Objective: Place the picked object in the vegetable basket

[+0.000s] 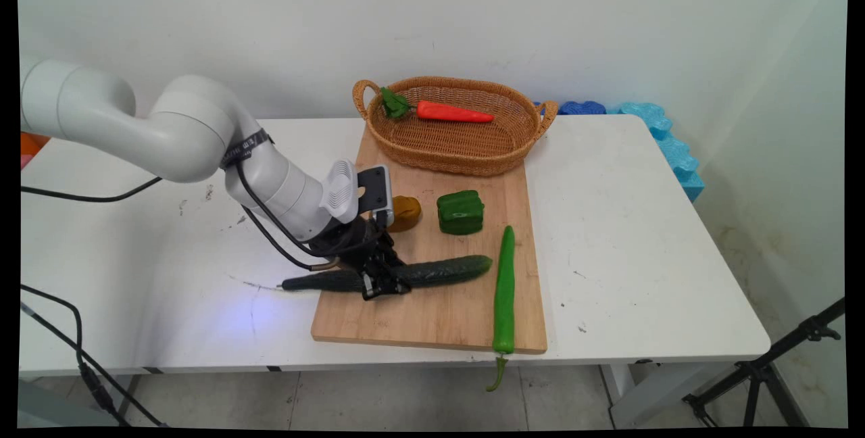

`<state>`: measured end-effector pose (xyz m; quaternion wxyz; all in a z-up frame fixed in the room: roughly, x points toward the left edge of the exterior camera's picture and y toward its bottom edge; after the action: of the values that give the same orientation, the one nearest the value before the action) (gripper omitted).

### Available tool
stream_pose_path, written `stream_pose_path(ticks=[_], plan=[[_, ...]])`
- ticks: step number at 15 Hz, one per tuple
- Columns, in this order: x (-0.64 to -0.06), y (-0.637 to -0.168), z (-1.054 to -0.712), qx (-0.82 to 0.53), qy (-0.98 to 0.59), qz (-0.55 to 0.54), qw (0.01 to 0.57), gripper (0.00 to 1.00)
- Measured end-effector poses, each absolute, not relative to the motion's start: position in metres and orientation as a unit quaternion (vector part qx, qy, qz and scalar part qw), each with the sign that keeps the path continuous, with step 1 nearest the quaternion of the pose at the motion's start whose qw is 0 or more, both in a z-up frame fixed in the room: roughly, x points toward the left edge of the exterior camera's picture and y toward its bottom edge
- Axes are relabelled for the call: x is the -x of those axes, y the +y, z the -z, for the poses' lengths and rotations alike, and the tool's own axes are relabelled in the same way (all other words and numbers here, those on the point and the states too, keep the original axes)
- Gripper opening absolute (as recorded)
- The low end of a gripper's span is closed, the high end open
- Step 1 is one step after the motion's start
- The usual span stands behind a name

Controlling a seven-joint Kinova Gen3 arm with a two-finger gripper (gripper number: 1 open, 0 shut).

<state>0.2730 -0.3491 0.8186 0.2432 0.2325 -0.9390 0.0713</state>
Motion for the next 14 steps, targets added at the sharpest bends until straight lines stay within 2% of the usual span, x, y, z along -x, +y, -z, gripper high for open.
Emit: stream_pose_path(ticks=[8, 14], plan=[[-0.269, -0.356, -0.827, -0.221, -0.94, -0.084, 0.247, 0.0], [-0.269, -0.374, -0.863, -0.202, -0.94, -0.109, 0.252, 0.0]])
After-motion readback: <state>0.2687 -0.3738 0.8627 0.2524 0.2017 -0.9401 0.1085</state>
